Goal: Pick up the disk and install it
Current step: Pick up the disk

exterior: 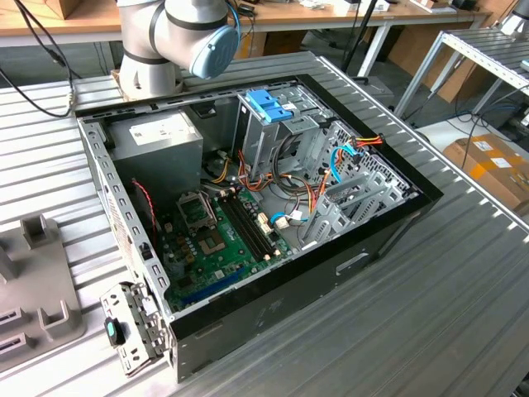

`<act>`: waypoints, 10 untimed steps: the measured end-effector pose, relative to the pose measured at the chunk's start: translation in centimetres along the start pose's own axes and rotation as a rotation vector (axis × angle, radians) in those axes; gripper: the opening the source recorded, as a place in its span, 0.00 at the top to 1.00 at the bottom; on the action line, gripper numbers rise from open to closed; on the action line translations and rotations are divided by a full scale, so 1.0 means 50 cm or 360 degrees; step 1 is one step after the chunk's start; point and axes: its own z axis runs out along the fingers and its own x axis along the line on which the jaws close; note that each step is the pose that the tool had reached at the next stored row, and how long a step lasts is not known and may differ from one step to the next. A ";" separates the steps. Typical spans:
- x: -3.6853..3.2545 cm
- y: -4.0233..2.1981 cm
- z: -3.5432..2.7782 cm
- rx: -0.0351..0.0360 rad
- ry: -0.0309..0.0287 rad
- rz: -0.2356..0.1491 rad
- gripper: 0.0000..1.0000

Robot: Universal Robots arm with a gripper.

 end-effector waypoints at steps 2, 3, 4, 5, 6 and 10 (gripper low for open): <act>0.000 0.000 0.000 0.0000 0.00001 0.0000 0.65; 0.000 0.000 -0.001 0.0000 0.00001 0.0000 0.65; 0.000 0.000 -0.001 0.0000 0.00002 0.0000 0.65; 0.000 0.000 -0.001 0.0000 0.00002 0.0000 0.65; 0.000 0.000 -0.001 0.0000 0.00002 0.0000 0.65; 0.000 0.000 -0.001 0.0000 0.00002 0.0000 0.65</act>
